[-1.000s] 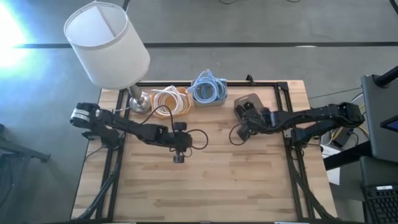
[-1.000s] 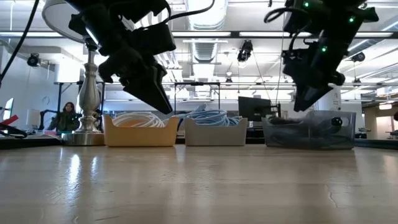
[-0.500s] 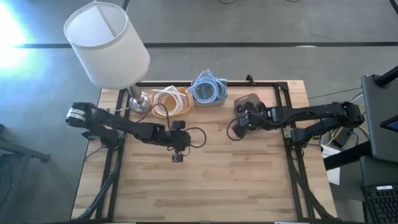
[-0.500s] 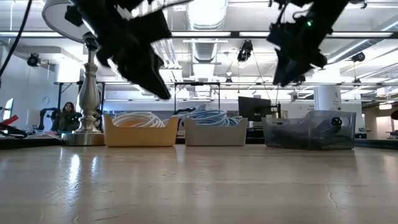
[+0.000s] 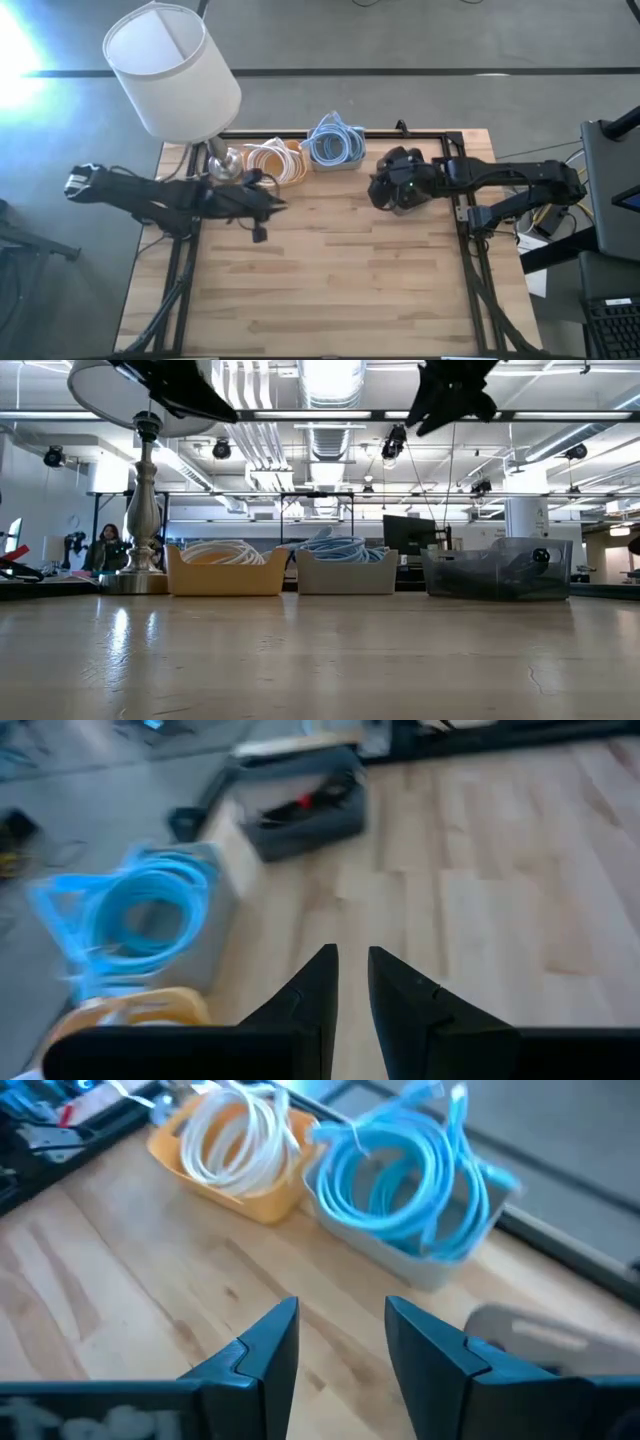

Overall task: Pick & Place USB Port
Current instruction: Return to Home Position

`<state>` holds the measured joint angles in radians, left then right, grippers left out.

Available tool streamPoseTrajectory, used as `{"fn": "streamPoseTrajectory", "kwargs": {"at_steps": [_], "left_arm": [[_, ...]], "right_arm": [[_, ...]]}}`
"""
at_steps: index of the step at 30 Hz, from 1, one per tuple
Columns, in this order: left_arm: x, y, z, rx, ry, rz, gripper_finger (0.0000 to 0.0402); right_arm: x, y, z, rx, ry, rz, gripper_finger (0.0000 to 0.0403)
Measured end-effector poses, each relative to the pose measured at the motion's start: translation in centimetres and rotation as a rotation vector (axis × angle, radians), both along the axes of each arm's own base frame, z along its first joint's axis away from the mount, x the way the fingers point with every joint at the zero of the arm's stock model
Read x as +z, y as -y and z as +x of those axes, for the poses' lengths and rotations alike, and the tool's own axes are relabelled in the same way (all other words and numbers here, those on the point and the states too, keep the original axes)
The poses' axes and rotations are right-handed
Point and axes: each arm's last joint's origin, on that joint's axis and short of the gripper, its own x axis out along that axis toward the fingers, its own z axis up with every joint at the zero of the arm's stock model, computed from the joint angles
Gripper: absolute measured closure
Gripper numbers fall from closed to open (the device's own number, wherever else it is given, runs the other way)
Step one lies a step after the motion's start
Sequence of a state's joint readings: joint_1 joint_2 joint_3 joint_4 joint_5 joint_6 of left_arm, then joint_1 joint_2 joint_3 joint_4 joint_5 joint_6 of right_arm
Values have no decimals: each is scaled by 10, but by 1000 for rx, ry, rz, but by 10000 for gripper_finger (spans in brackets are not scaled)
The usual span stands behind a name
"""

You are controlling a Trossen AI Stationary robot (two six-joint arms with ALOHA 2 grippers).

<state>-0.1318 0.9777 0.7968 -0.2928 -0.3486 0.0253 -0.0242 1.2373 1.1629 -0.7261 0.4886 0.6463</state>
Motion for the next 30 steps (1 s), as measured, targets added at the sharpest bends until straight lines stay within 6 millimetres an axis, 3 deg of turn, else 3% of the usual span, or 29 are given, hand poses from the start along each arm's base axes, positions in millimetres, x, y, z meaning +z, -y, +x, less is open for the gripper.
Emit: {"fn": "streamPoseTrajectory", "kwargs": {"at_steps": [5,14,21,30], "left_arm": [[-3,-6,-33,60,82,-30,339],[-24,-11,-75,85,194,-109,339],[-36,-14,-94,80,284,-125,339],[-49,-16,-108,75,371,-135,339]], "right_arm": [[10,-1,1,125,-58,-121,254],[-13,-2,-7,183,-72,-147,252],[-15,-4,-36,232,39,-183,262],[-41,-10,-68,465,239,-228,263]]}}
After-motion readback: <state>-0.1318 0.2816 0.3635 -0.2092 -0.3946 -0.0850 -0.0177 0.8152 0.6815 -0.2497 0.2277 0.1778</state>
